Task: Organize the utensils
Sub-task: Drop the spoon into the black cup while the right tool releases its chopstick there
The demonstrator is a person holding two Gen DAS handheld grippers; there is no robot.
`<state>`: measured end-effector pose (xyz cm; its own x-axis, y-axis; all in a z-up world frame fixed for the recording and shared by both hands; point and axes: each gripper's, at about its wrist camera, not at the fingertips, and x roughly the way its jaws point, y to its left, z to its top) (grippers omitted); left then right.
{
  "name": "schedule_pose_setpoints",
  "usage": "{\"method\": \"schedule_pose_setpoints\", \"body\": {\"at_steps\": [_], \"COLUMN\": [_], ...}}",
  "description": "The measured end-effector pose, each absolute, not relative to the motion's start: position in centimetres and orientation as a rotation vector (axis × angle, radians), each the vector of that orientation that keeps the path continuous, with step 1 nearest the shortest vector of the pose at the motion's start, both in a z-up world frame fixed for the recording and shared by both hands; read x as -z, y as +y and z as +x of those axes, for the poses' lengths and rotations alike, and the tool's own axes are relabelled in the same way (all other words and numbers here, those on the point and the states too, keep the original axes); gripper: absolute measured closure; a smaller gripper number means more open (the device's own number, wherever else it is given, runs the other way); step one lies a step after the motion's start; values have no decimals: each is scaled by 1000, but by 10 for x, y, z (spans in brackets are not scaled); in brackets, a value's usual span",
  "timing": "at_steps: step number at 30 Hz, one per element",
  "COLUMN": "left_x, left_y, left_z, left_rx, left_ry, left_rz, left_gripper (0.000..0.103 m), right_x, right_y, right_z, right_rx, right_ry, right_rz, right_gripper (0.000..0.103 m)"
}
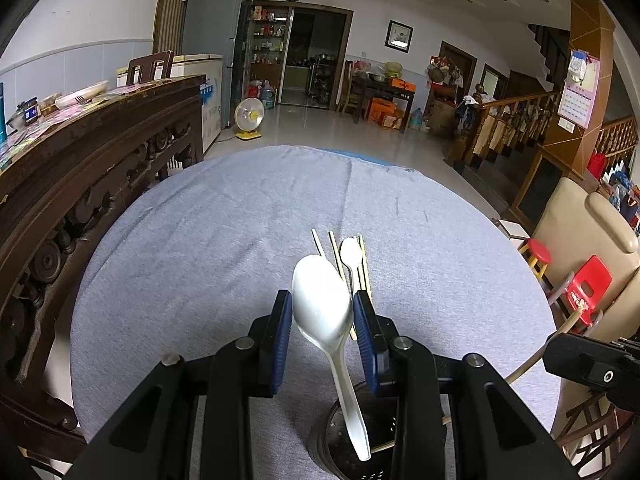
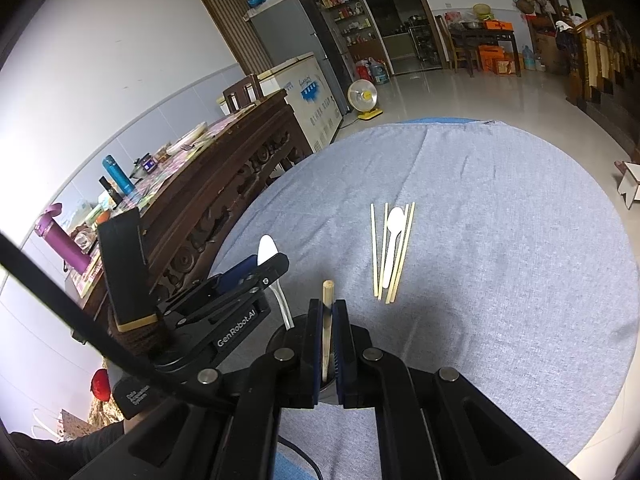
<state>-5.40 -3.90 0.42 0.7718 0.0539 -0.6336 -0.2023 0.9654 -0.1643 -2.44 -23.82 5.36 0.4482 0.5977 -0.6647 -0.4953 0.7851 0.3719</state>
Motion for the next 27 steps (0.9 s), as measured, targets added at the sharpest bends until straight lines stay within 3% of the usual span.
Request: {"method": "schedule_pose_setpoints", "body": {"at_steps": [27], "left_x": [5], "left_y": [-46], "left_z": [-61], "left_rx": [-123], "left_ry": [692], "left_rz": [-210], "left_gripper": [70], "right_x": [-45], "right_y": [-240], "right_z": [-21], "right_rx": [-687], "right_ry": [888], "right_rz": [141], "right_gripper": [97]}}
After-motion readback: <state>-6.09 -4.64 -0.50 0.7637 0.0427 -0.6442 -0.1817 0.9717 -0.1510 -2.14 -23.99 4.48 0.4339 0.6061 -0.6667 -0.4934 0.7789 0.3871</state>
